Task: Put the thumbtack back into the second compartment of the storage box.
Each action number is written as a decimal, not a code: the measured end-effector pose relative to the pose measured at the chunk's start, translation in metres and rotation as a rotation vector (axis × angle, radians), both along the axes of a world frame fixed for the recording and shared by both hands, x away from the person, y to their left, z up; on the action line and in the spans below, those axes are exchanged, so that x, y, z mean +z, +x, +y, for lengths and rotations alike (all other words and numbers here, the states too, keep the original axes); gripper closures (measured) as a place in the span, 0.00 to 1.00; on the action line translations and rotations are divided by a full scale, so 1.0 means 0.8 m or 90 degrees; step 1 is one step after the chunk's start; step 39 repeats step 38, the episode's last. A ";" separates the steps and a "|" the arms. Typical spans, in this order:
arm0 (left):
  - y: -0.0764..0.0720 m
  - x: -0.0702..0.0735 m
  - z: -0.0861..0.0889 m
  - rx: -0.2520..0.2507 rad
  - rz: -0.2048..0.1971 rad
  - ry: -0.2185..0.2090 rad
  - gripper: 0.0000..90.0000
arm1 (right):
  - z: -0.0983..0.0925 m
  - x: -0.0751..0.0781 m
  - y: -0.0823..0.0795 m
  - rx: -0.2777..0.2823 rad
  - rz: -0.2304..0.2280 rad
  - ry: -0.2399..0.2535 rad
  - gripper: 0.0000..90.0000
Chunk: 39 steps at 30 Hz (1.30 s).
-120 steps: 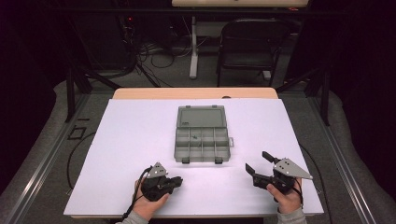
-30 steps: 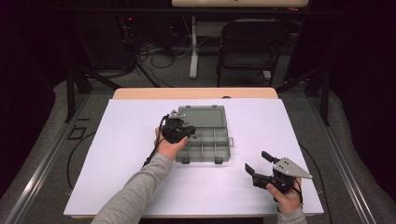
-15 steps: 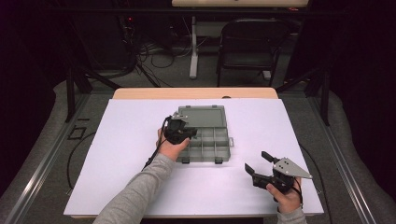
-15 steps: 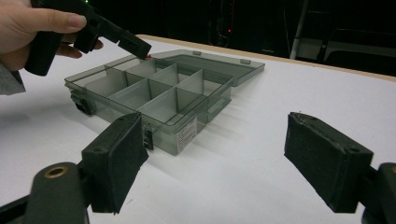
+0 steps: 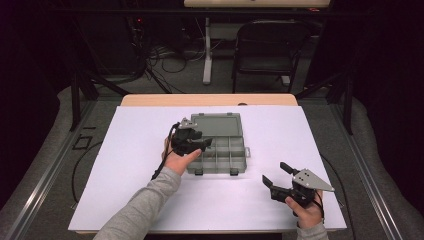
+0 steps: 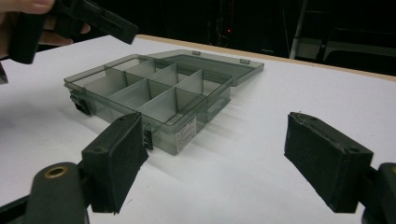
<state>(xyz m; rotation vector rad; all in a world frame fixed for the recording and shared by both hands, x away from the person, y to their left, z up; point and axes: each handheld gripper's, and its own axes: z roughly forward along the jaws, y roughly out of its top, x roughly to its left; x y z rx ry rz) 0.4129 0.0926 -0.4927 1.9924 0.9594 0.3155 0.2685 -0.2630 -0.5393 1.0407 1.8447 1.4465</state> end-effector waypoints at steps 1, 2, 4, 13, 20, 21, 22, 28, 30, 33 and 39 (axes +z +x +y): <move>-0.002 0.002 0.005 0.004 -0.004 0.000 0.51 | 0.000 0.000 0.000 0.000 0.001 -0.001 0.22; -0.005 0.004 0.012 0.005 -0.007 0.000 0.51 | 0.000 0.000 0.000 -0.001 0.000 0.000 0.22; -0.010 0.007 0.026 0.012 -0.015 -0.001 0.51 | 0.000 0.000 0.000 -0.001 0.000 -0.001 0.22; -0.058 0.006 0.109 0.045 -0.035 -0.038 0.43 | 0.000 0.000 0.001 -0.007 -0.001 -0.008 0.22; -0.096 -0.010 0.174 0.096 -0.049 -0.040 0.41 | 0.002 -0.003 0.002 -0.013 0.000 -0.025 0.22; -0.102 -0.013 0.185 0.102 -0.049 -0.039 0.41 | 0.002 -0.003 0.003 -0.014 0.002 -0.027 0.22; -0.106 -0.015 0.191 0.108 -0.049 -0.037 0.41 | 0.003 -0.003 0.003 -0.016 0.005 -0.029 0.22; -0.136 -0.033 0.229 0.142 -0.060 -0.043 0.39 | 0.005 -0.005 0.004 -0.022 0.003 -0.052 0.21; -0.143 -0.034 0.234 0.143 -0.066 -0.037 0.38 | 0.005 -0.006 0.005 -0.031 0.002 -0.064 0.21; -0.147 -0.035 0.238 0.140 -0.074 -0.025 0.38 | 0.004 -0.006 0.004 -0.045 0.001 -0.077 0.21; -0.140 -0.040 0.244 0.141 -0.056 -0.050 0.41 | 0.002 -0.008 0.007 -0.056 0.006 -0.079 0.19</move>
